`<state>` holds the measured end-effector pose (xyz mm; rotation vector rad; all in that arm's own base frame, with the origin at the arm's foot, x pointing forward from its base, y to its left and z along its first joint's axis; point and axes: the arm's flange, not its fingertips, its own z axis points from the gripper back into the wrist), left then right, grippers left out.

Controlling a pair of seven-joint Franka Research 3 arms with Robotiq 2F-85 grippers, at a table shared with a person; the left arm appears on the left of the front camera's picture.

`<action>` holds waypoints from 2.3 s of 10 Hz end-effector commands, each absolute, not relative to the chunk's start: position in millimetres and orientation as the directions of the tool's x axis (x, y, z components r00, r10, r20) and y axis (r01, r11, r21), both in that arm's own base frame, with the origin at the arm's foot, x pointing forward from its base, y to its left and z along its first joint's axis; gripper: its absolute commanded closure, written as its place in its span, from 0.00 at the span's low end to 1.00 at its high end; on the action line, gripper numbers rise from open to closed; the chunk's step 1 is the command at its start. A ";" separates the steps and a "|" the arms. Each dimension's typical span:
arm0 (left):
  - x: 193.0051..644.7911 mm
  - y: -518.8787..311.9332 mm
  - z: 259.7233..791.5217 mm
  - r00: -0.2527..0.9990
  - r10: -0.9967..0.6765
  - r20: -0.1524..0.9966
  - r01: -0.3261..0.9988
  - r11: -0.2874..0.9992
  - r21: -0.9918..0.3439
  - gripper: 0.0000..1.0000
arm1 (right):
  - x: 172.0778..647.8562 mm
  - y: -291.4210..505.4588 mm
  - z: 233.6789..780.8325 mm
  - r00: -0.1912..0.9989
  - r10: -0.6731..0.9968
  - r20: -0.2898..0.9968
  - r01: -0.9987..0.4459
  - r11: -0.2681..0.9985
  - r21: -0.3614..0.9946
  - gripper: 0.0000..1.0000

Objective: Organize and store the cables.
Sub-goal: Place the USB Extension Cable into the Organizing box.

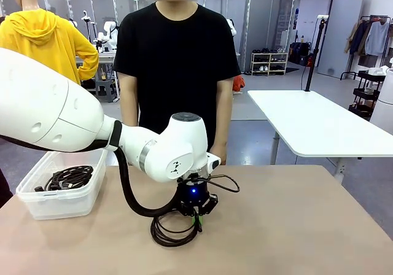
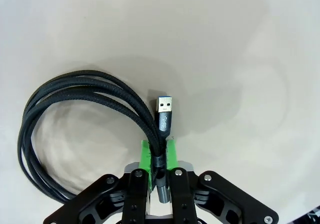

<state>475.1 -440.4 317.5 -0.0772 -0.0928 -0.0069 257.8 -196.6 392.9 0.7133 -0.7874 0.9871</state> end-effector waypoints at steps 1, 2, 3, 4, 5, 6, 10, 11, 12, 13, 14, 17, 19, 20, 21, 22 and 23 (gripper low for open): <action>474.7 -439.6 324.7 0.993 -0.005 0.120 0.010 0.999 -0.039 1.00 | 258.6 -196.5 394.5 0.332 0.429 0.840 -0.910 0.381 0.164 0.00; 472.4 -435.7 334.8 0.991 -0.041 0.129 0.045 0.999 -0.028 1.00 | 258.6 -196.5 394.5 0.332 0.429 0.840 -0.910 0.381 0.164 0.00; 466.6 -428.5 357.3 0.985 -0.095 0.144 0.096 0.995 0.000 1.00 | 258.6 -196.5 394.5 0.332 0.429 0.840 -0.910 0.381 0.164 0.00; 455.4 -417.4 389.6 0.972 -0.156 0.174 0.153 0.988 0.032 1.00 | 258.6 -196.5 394.5 0.332 0.429 0.840 -0.910 0.381 0.164 0.00; 446.3 -409.4 413.0 0.957 -0.183 0.224 0.178 0.983 0.042 1.00 | 258.6 -196.5 394.5 0.332 0.429 0.840 -0.910 0.381 0.164 0.00; 440.5 -404.6 424.2 0.952 -0.184 0.246 0.172 0.983 0.070 1.00 | 258.6 -196.5 394.5 0.332 0.429 0.840 -0.910 0.381 0.164 0.00; 445.8 -412.8 440.4 0.953 -0.175 0.247 0.168 0.984 0.052 1.00 | 258.6 -196.5 394.5 0.332 0.429 0.840 -0.910 0.381 0.164 0.00; 445.8 -412.8 440.4 0.953 -0.175 0.247 0.168 0.984 0.052 1.00 | 258.6 -196.5 394.5 0.332 0.429 0.840 -0.910 0.381 0.164 0.00; 445.8 -412.8 440.4 0.953 -0.175 0.247 0.168 0.984 0.052 1.00 | 258.6 -196.5 394.5 0.332 0.429 0.840 -0.910 0.381 0.164 0.00; 443.7 -411.3 440.3 0.952 -0.181 0.247 0.173 0.983 0.054 0.87 | 258.6 -196.5 394.5 0.332 0.429 0.840 -0.910 0.381 0.164 0.00; 434.2 -400.1 461.0 0.907 -0.293 0.304 0.256 0.954 0.157 0.87 | 258.6 -196.5 394.5 0.332 0.429 0.840 -0.910 0.381 0.164 0.00; 410.8 -325.9 517.1 0.827 -0.438 0.353 0.333 0.886 0.322 0.87 | 258.6 -196.5 394.5 0.332 0.429 0.840 -0.910 0.381 0.164 0.00; 406.0 -271.4 531.8 0.819 -0.433 0.378 0.312 0.887 0.340 0.87 | 258.6 -196.5 394.5 0.332 0.429 0.840 -0.910 0.381 0.164 0.00; 403.0 -239.1 537.7 0.816 -0.436 0.379 0.307 0.883 0.355 0.87 | 258.6 -196.5 394.5 0.332 0.429 0.840 -0.910 0.381 0.164 0.00; 400.6 -212.9 540.8 0.816 -0.445 0.370 0.305 0.874 0.379 0.87 | 258.6 -196.5 394.5 0.332 0.429 0.840 -0.910 0.381 0.164 0.00; 398.4 -189.4 542.3 0.807 -0.464 0.366 0.310 0.860 0.406 0.87 | 258.6 -196.5 394.5 0.332 0.429 0.840 -0.910 0.381 0.164 0.00; 399.2 -165.2 544.0 0.805 -0.469 0.364 0.302 0.851 0.429 0.87 | 258.6 -196.5 394.5 0.332 0.429 0.840 -0.910 0.381 0.164 0.00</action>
